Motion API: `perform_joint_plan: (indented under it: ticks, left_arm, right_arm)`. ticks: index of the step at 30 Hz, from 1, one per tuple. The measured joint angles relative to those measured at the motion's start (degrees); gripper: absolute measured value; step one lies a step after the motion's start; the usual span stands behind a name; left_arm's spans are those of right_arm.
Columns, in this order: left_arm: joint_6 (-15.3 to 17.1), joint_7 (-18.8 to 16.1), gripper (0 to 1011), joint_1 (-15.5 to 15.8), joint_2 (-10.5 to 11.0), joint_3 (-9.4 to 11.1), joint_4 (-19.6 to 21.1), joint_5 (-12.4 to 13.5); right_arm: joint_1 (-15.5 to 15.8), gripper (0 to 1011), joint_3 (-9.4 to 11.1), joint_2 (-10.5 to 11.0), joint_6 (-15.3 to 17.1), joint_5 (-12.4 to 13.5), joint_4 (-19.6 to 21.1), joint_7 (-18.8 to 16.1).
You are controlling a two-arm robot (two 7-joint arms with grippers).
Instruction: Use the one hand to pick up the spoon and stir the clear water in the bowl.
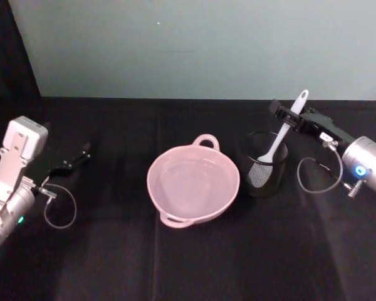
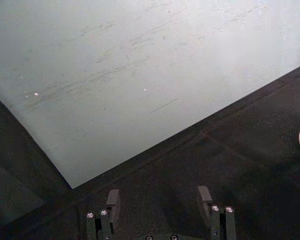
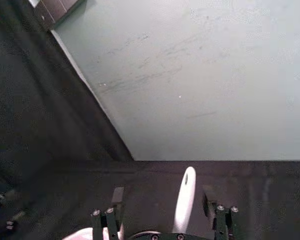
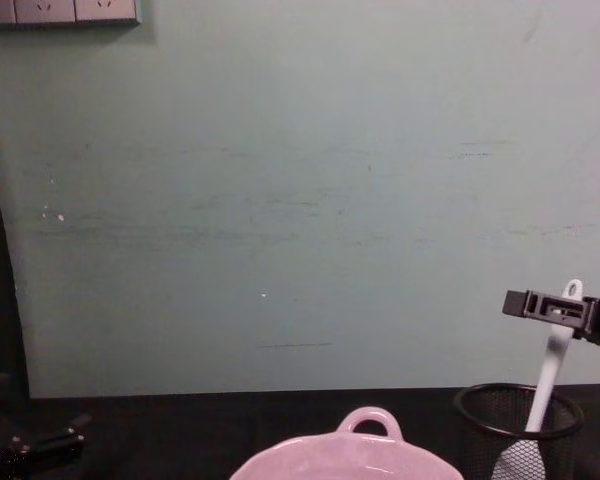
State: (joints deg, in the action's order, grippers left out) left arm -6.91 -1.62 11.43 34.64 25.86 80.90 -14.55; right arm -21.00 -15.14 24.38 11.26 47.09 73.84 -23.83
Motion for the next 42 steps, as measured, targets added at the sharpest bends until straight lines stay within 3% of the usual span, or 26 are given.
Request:
perform_joint_plan:
  ticks: [5, 9, 10, 12, 15, 21, 28, 33, 42]
  left_arm:
    - [0.0, 0.0, 1011, 0.0, 0.0, 0.0, 0.0, 0.0]
    - [0.0, 0.0, 1011, 0.0, 0.0, 0.0, 0.0, 0.0]
    - [0.0, 0.0, 1011, 0.0, 0.0, 0.0, 0.0, 0.0]
    - [0.0, 0.0, 1011, 0.0, 0.0, 0.0, 0.0, 0.0]
    - [0.0, 0.0, 1011, 0.0, 0.0, 0.0, 0.0, 0.0]
    - [0.0, 0.0, 1011, 0.0, 0.0, 0.0, 0.0, 0.0]
    - [0.0, 0.0, 1011, 0.0, 0.0, 0.0, 0.0, 0.0]
    - [0.0, 0.0, 1011, 0.0, 0.0, 0.0, 0.0, 0.0]
    - [0.0, 0.0, 1011, 0.0, 0.0, 0.0, 0.0, 0.0]
  right_arm:
    - [0.0, 1000, -1.7, 1.4, -4.9, -4.3, 0.2, 0.9]
    - [1.0, 1002, -2.9, 2.6, -10.9, -11.1, 1.4, 2.9]
    - [1.0, 1002, -2.9, 2.6, -10.9, -11.1, 1.4, 2.9]
    - [2.2, 1000, -3.3, 3.6, -14.4, -15.4, 2.6, 4.4]
    - [3.9, 1002, -3.1, 4.7, -16.7, -18.3, 4.4, 5.8]
    - [7.5, 1002, -0.8, 6.3, -18.1, -19.1, 8.1, 6.9]
    - [12.2, 1002, 3.7, 8.0, -19.9, -19.1, 11.1, 9.0]
    - [13.1, 1000, 6.7, 7.2, -22.6, -19.4, 8.1, 10.8]
    - [11.1, 1002, 7.6, 5.0, -24.6, -21.5, 1.7, 11.6]
